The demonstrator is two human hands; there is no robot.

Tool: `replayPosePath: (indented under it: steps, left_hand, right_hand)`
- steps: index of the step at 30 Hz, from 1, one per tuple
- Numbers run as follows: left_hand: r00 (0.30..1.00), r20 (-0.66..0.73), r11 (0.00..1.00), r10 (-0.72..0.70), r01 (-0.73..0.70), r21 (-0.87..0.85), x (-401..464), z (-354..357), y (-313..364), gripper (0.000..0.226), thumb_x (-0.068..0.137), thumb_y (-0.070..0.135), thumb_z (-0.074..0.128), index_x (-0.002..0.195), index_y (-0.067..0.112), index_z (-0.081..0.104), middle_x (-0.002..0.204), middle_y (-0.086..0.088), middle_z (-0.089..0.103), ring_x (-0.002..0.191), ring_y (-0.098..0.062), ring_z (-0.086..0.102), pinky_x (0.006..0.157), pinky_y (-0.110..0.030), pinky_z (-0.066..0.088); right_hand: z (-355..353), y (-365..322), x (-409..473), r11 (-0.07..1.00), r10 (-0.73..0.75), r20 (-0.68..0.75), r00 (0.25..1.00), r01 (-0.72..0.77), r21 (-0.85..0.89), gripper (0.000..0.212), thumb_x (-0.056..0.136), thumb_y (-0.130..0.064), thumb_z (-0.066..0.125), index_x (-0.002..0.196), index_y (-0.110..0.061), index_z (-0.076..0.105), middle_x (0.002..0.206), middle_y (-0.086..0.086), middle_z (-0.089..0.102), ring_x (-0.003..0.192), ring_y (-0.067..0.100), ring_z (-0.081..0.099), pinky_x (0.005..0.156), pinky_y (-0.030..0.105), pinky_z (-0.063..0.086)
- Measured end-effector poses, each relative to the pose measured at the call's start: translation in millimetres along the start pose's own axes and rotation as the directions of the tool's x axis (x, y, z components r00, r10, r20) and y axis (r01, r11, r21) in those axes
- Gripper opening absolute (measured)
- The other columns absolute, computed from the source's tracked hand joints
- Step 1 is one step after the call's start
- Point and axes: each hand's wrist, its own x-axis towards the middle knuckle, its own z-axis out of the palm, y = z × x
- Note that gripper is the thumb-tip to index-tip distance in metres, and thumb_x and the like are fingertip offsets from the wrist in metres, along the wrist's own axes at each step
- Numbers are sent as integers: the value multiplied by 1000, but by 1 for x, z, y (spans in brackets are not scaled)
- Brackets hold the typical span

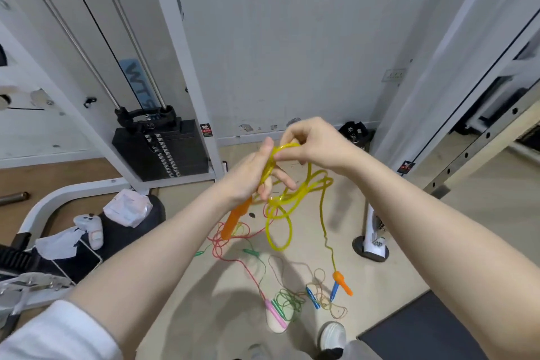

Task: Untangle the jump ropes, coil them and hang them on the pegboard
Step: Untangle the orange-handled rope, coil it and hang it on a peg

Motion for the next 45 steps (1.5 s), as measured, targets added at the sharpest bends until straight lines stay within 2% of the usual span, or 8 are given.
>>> replayPosePath:
  steps: [4,20,27,31,34,38,42,45]
  left_hand:
    - [995,48,995,86,-84,-57,-2,-6,12,21,94,26,52,80,11,54,46,4,52,33,-5,28,38,-16,26]
    - [926,-340,705,-162,-133,-697,6,-31,-5,34,102,24,33,72,11,43,40,8,39,26,-2,22,29,-12,17]
    - [810,-492,354,-319,-379,-855,19,-51,-19,22,103,23,31,97,12,49,125,-13,58,33,-4,37,39,-13,32]
    - [643,-636,681,-426,-234,-694,29,-64,-48,17,101,22,38,107,9,46,71,-1,63,38,-7,45,46,-20,39]
    - [653,-701,958,-286,189,-215,26,-67,-72,21,97,21,42,114,10,34,101,-15,59,75,-29,60,71,-44,53]
    - [754,-648,663,-105,539,520,24,-66,-93,40,93,17,53,117,-5,30,106,-23,60,96,-42,60,67,-39,40]
    - [746,-662,388,-78,634,669,25,-74,-95,34,92,2,47,123,-4,32,115,-18,57,101,-35,61,70,-37,47]
    - [762,-640,272,-96,639,719,22,-85,-99,43,94,1,43,133,-5,26,127,-17,51,108,-35,57,75,-36,48]
  right_hand:
    - [-4,17,7,981,45,-33,998,-38,188,26,76,-13,75,64,-17,52,65,8,41,62,17,33,54,27,25]
    - [21,52,-2,849,171,198,965,-246,468,30,99,-17,41,71,-11,46,64,3,42,55,14,44,68,28,48]
    - [3,54,1,295,377,-187,907,74,953,35,87,-11,38,52,-15,39,54,-5,54,69,14,50,74,26,40]
    - [-9,59,-7,19,326,-183,928,187,982,34,74,-26,48,41,-20,42,92,4,72,82,17,64,81,35,40]
    - [-11,63,-8,70,354,-188,916,174,982,50,94,-36,37,48,-21,48,74,-2,69,77,17,69,78,37,38]
    - [-13,62,-2,89,492,-234,839,219,972,40,100,-39,34,66,-19,38,44,-5,46,38,12,46,68,29,38]
    - [-17,67,-2,660,480,-434,763,12,751,21,91,-29,59,78,-19,45,46,-9,31,37,7,26,53,24,37]
    - [-22,71,-10,978,198,-439,876,-204,34,22,74,-42,75,85,-27,62,63,-5,49,56,14,46,57,26,37]
